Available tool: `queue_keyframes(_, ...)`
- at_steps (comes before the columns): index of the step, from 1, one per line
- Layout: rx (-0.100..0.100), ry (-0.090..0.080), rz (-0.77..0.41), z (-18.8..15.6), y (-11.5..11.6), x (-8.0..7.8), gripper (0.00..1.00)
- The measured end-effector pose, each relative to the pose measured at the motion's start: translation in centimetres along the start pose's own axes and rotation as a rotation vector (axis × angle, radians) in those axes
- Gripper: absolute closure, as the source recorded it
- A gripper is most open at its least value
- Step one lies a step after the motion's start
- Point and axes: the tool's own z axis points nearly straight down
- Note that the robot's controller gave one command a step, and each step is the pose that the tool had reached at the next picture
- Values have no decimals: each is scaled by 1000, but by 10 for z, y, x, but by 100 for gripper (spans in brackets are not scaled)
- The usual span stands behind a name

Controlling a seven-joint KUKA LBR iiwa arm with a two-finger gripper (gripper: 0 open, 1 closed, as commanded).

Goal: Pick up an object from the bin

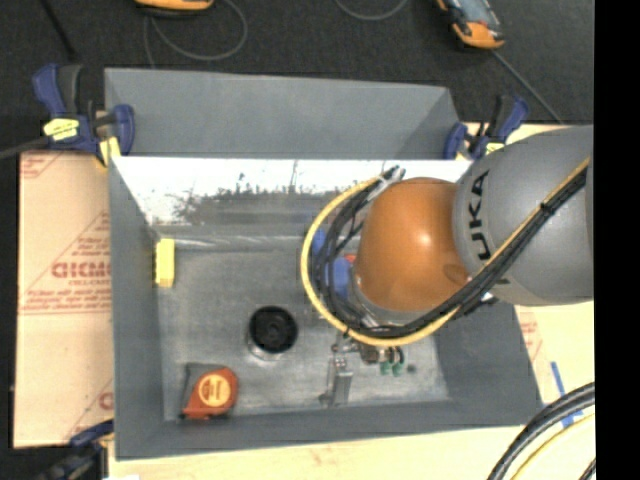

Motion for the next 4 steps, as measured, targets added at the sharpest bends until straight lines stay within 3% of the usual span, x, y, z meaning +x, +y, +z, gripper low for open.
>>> queue_keyframes(1, -1, -8, 2, -4, 0, -2, 0)
queue_keyframes(2, 1, -14, -57, 33, 52, -35, 0)
queue_keyframes(3, 2, -11, -263, 52, 45, -69, 100)
queue_keyframes(4, 0, -10, -261, 53, 45, -69, 100)
